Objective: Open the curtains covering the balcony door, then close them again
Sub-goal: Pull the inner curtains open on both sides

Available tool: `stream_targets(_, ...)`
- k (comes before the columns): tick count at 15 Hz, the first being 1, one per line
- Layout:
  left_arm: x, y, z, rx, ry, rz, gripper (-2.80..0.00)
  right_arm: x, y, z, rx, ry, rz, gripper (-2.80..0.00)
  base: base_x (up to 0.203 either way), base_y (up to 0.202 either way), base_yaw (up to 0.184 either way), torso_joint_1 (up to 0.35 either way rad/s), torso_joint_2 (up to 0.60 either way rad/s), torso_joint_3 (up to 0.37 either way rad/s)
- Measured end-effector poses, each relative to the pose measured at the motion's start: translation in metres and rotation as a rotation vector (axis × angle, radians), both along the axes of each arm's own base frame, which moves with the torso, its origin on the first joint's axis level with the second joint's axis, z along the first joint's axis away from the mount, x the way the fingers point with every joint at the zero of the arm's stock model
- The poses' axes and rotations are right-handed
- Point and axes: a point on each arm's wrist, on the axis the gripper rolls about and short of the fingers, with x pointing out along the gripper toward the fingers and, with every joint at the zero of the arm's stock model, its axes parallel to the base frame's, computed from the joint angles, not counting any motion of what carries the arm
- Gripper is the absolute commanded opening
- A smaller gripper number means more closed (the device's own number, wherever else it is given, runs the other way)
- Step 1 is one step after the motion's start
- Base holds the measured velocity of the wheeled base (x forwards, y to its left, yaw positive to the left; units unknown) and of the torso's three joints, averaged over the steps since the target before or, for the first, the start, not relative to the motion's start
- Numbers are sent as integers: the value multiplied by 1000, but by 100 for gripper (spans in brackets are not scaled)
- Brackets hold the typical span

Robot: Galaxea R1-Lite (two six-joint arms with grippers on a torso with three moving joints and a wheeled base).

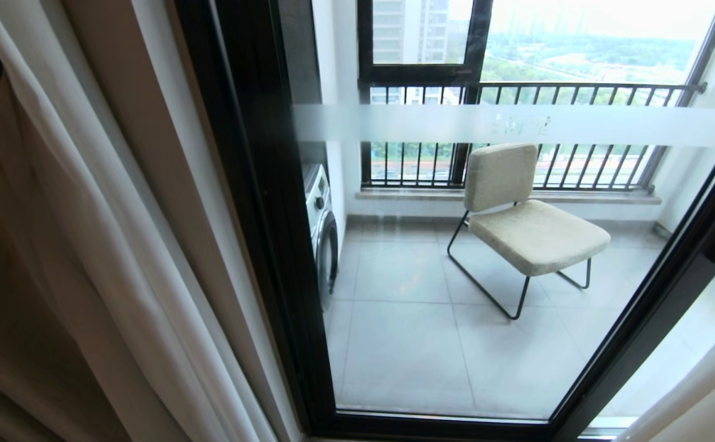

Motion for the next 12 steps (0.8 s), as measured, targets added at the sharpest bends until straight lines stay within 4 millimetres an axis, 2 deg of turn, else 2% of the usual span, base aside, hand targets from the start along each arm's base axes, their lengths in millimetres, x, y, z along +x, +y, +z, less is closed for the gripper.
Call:
stream_targets(6,-40,-23,-10,-24,49,-10,-280,0,0,0,0,0,0,-280,0,0,0,0,0,0)
stream_targets(10,-57,-37,-12,-27,57,-22,-280,0,0,0,0,0,0,-280,0,0,0,0,0,0)
stream_targets(11,-60,-39,-13,-28,59,-24,0,0,0,0,0,0,0,-280,0,0,0,0,0,0)
stream_targets(12,-61,-40,-13,-28,61,-26,0,0,0,0,0,0,0,-280,0,0,0,0,0,0)
